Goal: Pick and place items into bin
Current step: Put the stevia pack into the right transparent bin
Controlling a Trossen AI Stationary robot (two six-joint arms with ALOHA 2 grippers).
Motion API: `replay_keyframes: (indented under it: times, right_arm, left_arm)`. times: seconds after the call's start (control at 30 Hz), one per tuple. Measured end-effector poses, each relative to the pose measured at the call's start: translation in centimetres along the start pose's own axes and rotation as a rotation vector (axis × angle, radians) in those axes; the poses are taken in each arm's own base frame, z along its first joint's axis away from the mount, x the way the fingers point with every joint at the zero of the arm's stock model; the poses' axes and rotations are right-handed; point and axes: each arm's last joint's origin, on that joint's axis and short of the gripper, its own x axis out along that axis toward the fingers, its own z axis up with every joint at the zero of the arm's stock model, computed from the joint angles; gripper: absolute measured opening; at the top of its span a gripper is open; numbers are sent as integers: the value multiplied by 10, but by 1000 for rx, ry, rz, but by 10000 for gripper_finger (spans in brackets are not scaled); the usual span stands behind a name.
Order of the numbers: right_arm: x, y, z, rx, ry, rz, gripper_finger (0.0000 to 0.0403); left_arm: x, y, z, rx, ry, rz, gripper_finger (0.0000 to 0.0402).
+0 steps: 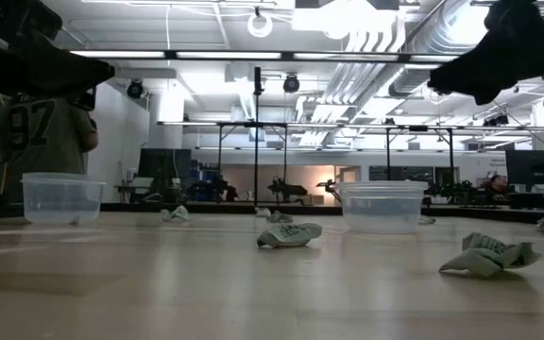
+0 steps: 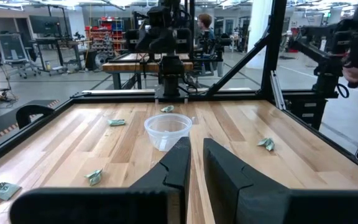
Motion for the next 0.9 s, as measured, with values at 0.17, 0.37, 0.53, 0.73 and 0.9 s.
replay_keyframes:
  times: [0.17,0.37,0.53,0.73,0.9]
  right_arm:
    - [6,4,9,-8,296,-26,222]
    - [24,13,24,149,466,-86,222]
    - [36,17,29,296,636,-247,204]
    - [41,21,22,447,874,-369,187]
    - [38,21,10,551,1000,-469,184]
  left_arm:
    - [0,0,0,0,0,0,81]
    - [0,0,0,0,0,1,81]
    - [0,0,0,0,0,0,81]
    - [0,0,0,0,0,0,81]
    - [0,0,0,0,0,0,81]
